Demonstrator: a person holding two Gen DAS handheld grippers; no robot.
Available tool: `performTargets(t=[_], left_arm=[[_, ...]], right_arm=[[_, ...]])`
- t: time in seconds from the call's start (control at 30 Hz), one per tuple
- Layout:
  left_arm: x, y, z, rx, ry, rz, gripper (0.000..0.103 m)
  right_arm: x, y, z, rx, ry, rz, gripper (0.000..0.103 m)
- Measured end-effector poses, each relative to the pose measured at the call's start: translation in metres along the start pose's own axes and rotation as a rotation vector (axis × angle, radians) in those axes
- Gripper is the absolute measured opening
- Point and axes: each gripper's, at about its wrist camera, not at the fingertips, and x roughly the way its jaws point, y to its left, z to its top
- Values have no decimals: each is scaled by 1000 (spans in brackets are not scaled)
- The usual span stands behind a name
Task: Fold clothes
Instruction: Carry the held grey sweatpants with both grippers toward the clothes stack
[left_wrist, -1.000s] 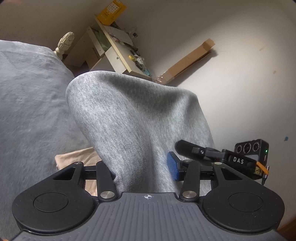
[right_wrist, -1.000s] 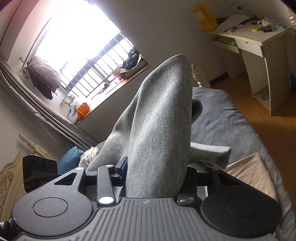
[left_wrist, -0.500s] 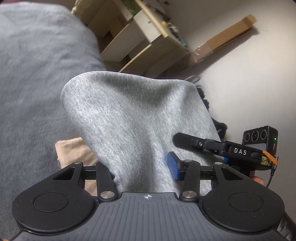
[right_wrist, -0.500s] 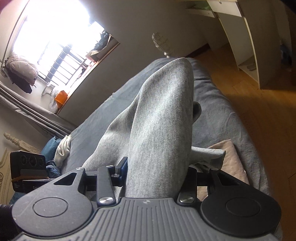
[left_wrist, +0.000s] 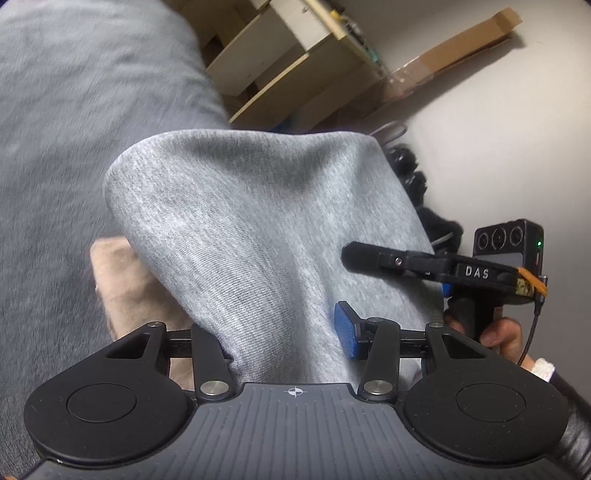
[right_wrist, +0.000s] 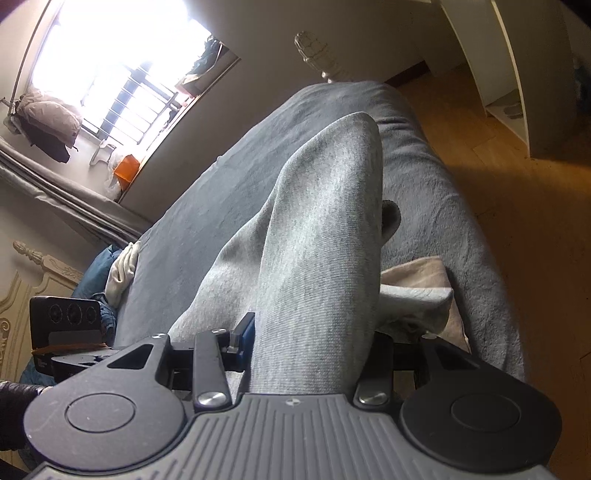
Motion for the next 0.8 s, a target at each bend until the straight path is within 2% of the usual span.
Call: performTargets(t=[0.13,0.2,0.37,0.47,0.6,0.8], left_arm=[[14,16,-17,19,38,55,45],[10,16,-17,19,38,43,45],[-15,-10,-15,137,13,4,45],[-16,-4,-23,130,37,2,45],[-7,12,-31,103,58,43,45],[-27,6,-22,112,40,13,45]], right_arm=[[27,-24,-20,40,26,-22,46],[30,-31,-26,62,5,-17,46],[9,-23,-29,33,-62,55,46],[0,-26,-35,42,-77,100,46],[20,-43,-44,110,-19,71,46],[10,-33,-39,64,-86,123,46]])
